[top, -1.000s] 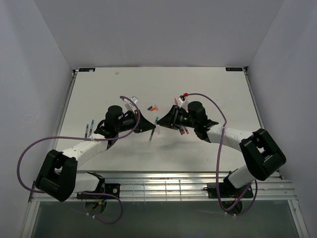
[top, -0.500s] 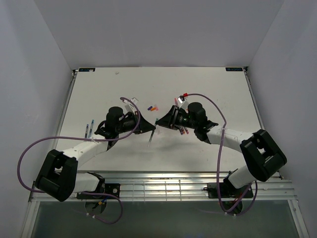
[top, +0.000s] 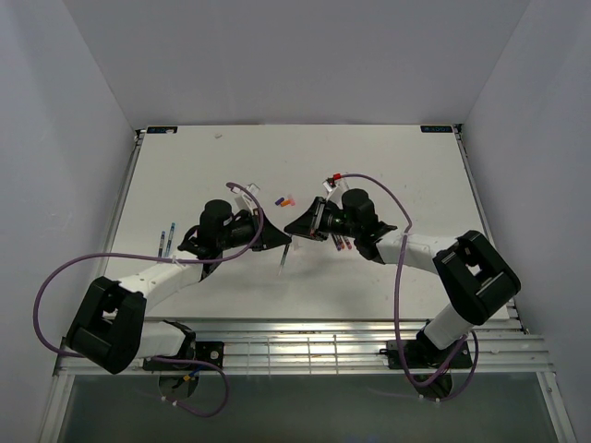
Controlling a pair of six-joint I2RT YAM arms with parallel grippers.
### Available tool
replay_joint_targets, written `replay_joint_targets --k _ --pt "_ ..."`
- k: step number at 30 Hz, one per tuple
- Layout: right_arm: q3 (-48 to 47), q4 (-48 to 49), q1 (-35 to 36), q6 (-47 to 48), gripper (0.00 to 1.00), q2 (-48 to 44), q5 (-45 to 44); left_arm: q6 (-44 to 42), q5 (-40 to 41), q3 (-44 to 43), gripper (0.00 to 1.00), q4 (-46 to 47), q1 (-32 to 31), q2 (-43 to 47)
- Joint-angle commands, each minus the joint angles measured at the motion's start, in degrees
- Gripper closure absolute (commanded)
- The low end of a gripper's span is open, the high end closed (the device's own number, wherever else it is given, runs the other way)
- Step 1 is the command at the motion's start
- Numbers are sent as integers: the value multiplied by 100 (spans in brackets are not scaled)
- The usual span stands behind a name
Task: Open the pen caps
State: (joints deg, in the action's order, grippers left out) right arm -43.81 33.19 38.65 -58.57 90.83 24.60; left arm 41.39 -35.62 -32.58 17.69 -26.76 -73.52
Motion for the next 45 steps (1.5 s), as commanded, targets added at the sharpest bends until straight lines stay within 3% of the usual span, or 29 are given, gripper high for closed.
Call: replay_joint_targets --k 1,3,6,25,45 --pt "-119 311 46 -41 92 32 54 -52 -139 -30 81 200 -39 92" --pt "-22 294 37 -50 92 -56 -16 -104 -130 6 61 208 -39 153" --pt "13 232 28 -76 92 -214 -34 -218 -139 172 52 208 -39 232" --pt "-189 -111 -42 -6 92 -355 -201 10 -306 1280 58 217 -57 1006" --pt "-268 -111 -60 -15 92 -382 -192 63 -481 1430 57 278 -118 900"
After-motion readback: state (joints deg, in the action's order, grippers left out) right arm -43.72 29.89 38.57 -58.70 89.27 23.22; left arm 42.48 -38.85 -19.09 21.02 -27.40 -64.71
